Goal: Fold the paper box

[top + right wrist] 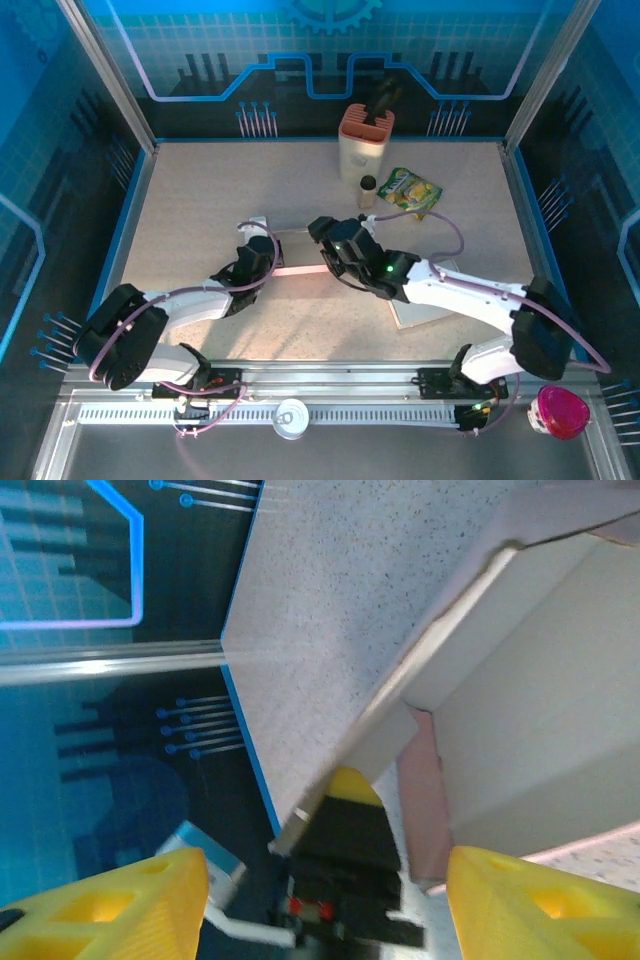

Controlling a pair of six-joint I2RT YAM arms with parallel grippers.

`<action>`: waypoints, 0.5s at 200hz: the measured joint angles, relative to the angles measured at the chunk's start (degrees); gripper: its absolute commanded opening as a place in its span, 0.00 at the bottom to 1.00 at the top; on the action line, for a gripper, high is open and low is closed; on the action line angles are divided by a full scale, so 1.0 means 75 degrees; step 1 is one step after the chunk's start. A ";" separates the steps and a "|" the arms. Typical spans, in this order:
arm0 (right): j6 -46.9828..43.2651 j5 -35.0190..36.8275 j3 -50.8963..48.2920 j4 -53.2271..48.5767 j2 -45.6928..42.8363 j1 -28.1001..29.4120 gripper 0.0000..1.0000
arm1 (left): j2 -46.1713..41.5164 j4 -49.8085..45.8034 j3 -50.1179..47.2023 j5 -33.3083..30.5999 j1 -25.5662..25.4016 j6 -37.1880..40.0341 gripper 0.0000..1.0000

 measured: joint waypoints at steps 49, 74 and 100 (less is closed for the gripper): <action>0.0772 -0.0236 0.0382 0.0172 0.0970 -0.0309 0.47 | 0.0000 -0.0006 -0.0003 -0.0204 -0.0143 -0.0108 0.00; 0.0962 -0.0396 0.0382 0.0175 0.1157 -0.0452 0.37 | 0.0000 -0.0003 -0.0009 -0.0259 -0.0184 -0.0117 0.00; 0.1087 -0.0487 0.0379 0.0224 0.1177 -0.0493 0.25 | 0.0003 0.0000 -0.0009 -0.0283 -0.0213 -0.0117 0.00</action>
